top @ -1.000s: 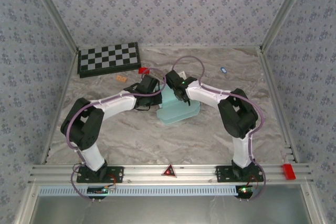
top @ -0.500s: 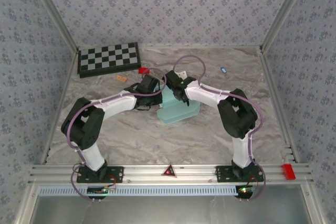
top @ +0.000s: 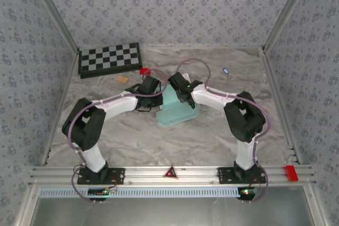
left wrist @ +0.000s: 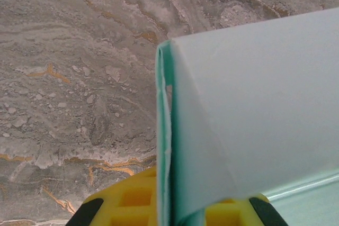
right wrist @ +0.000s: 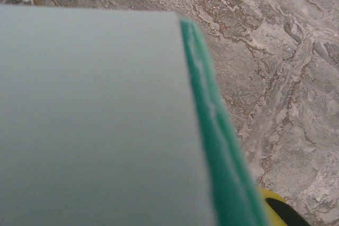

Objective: Fold the paper box

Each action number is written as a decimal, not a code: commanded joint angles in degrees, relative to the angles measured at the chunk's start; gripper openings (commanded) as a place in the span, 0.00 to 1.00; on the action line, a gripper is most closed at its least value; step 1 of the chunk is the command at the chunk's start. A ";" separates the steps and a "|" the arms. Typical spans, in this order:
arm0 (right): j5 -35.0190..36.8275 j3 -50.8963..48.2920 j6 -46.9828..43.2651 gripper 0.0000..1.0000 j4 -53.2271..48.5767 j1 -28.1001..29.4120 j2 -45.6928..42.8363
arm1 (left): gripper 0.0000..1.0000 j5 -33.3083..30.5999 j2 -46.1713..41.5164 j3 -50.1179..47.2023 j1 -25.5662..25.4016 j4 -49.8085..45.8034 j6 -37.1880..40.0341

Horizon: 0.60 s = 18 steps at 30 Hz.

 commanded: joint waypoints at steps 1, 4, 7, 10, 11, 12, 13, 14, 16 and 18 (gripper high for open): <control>-2.36 -1.30 -1.85 0.29 1.94 -0.55 -2.64 | 0.00 -0.29 0.78 2.46 0.42 -0.93 -0.59; -4.38 -2.06 -1.96 0.36 3.07 -0.80 -3.54 | 0.00 -0.12 0.97 2.47 0.43 -0.76 -0.86; -5.19 -2.37 -1.72 0.44 3.77 -1.12 -4.35 | 0.00 0.06 1.13 2.60 0.43 -0.82 -0.96; -6.95 -2.82 -1.52 0.48 4.59 -1.50 -5.30 | 0.00 0.22 1.28 2.81 0.42 -1.01 -0.97; -7.80 -2.90 -1.69 0.48 4.98 -1.57 -5.69 | 0.00 0.20 1.33 2.86 0.42 -1.08 -0.95; -8.56 -3.16 -1.69 0.49 5.58 -1.71 -6.13 | 0.00 0.32 1.41 2.90 0.43 -1.04 -1.02; -8.88 -3.43 -1.51 0.49 5.93 -1.80 -6.59 | 0.00 0.28 1.41 2.83 0.36 -1.06 -1.04; -9.17 -3.60 -1.24 0.49 6.17 -1.89 -7.15 | 0.00 0.25 1.40 2.82 0.43 -1.02 -1.01; -9.44 -4.01 -0.91 0.50 6.66 -2.29 -8.31 | 0.00 0.36 1.41 2.89 0.42 -0.94 -1.10; -9.77 -4.24 -0.57 0.50 6.89 -2.74 -9.13 | 0.00 0.39 1.36 2.86 0.39 -0.93 -1.23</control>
